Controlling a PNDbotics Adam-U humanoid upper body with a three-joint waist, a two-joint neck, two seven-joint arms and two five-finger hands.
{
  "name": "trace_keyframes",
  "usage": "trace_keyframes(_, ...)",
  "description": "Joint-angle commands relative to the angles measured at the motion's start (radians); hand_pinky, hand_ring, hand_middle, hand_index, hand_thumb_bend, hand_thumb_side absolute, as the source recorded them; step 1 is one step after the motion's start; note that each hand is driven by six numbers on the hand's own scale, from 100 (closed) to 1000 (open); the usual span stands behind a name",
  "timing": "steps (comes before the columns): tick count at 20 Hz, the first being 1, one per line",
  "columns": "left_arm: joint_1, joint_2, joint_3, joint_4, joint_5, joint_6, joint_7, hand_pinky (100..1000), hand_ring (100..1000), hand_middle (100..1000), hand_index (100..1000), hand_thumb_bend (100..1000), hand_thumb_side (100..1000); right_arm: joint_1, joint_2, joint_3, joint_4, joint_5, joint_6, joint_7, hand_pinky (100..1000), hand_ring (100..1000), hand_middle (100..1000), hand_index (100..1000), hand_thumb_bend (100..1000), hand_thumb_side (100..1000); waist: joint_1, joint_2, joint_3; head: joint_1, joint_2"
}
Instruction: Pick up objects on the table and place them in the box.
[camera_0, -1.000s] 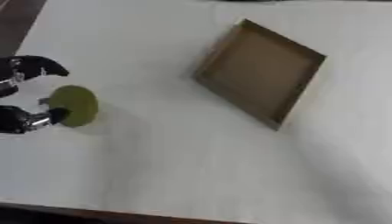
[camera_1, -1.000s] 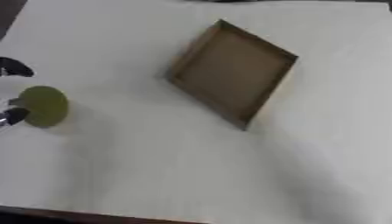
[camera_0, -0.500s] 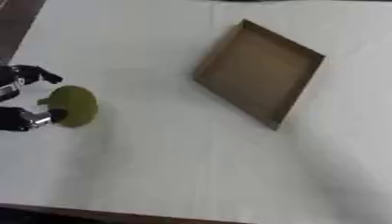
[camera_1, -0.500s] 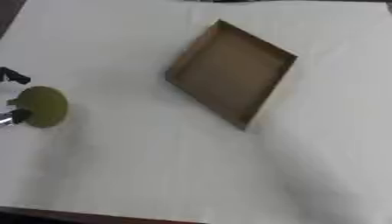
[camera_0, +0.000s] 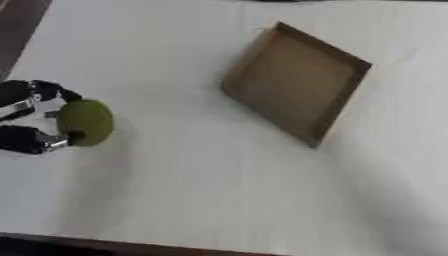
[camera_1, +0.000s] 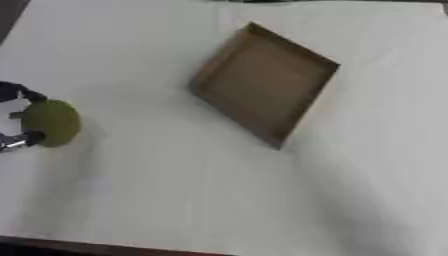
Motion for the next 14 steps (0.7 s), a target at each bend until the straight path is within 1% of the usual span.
trace_keyframes(1, -0.017, 0.017, 0.004, -0.007, 0.0, 0.004, 0.003, 871, 841, 712, 895, 356, 718, -0.006, -0.014, -0.006, -0.016, -0.006, 0.0, 0.002, 850, 711, 605, 687, 100, 524, 0.004, -0.023, -0.001, 0.003, -0.006)
trace_keyframes(3, -0.021, 0.014, 0.001, -0.006, -0.007, 0.008, 0.007, 871, 841, 712, 895, 356, 718, -0.006, -0.013, -0.006, -0.016, -0.006, 0.0, 0.002, 850, 711, 605, 687, 100, 524, 0.004, -0.023, -0.001, 0.004, -0.006)
trace_keyframes(4, -0.025, 0.011, -0.001, -0.004, -0.016, 0.008, 0.01, 826, 794, 669, 875, 348, 591, -0.005, -0.012, -0.005, -0.016, -0.007, 0.001, 0.002, 851, 711, 605, 688, 100, 524, 0.004, -0.023, -0.001, 0.004, -0.006)
trace_keyframes(5, -0.03, 0.008, -0.005, -0.001, -0.032, 0.008, 0.012, 792, 759, 652, 862, 360, 502, -0.004, -0.011, -0.005, -0.016, -0.008, 0.001, 0.003, 851, 711, 605, 688, 100, 524, 0.004, -0.023, -0.001, 0.005, -0.006)
trace_keyframes(6, -0.034, 0.005, -0.008, 0.004, -0.05, 0.007, 0.016, 774, 743, 640, 853, 369, 450, -0.004, -0.011, -0.005, -0.016, -0.008, 0.001, 0.003, 851, 711, 605, 688, 100, 524, 0.004, -0.023, -0.001, 0.005, -0.006)
trace_keyframes(7, -0.037, 0.002, -0.012, 0.009, -0.071, 0.004, 0.021, 736, 713, 625, 841, 400, 355, -0.004, -0.01, -0.005, -0.016, -0.008, 0.001, 0.003, 851, 711, 605, 688, 100, 524, 0.004, -0.024, -0.001, 0.006, -0.006)
trace_keyframes(9, -0.043, -0.005, -0.019, 0.023, -0.12, -0.008, 0.03, 706, 688, 619, 833, 458, 208, -0.004, -0.009, -0.005, -0.016, -0.009, 0.0, 0.004, 851, 712, 605, 688, 100, 524, 0.004, -0.024, -0.001, 0.007, -0.006)
trace_keyframes(12, -0.049, -0.015, -0.03, 0.042, -0.187, -0.035, 0.033, 694, 695, 636, 844, 519, 127, -0.003, -0.008, -0.005, -0.016, -0.01, 0.0, 0.004, 851, 712, 605, 688, 100, 524, 0.004, -0.024, -0.002, 0.007, -0.007)
trace_keyframes(13, -0.05, -0.017, -0.032, 0.05, -0.206, -0.044, 0.032, 698, 720, 672, 864, 536, 165, -0.002, -0.007, -0.005, -0.016, -0.011, 0.0, 0.004, 852, 712, 605, 689, 100, 524, 0.004, -0.024, -0.002, 0.007, -0.007)
trace_keyframes(14, -0.051, -0.019, -0.034, 0.058, -0.226, -0.051, 0.03, 702, 728, 682, 866, 549, 166, -0.002, -0.007, -0.005, -0.016, -0.011, -0.001, 0.004, 852, 712, 605, 689, 100, 524, 0.004, -0.024, -0.002, 0.008, -0.008)
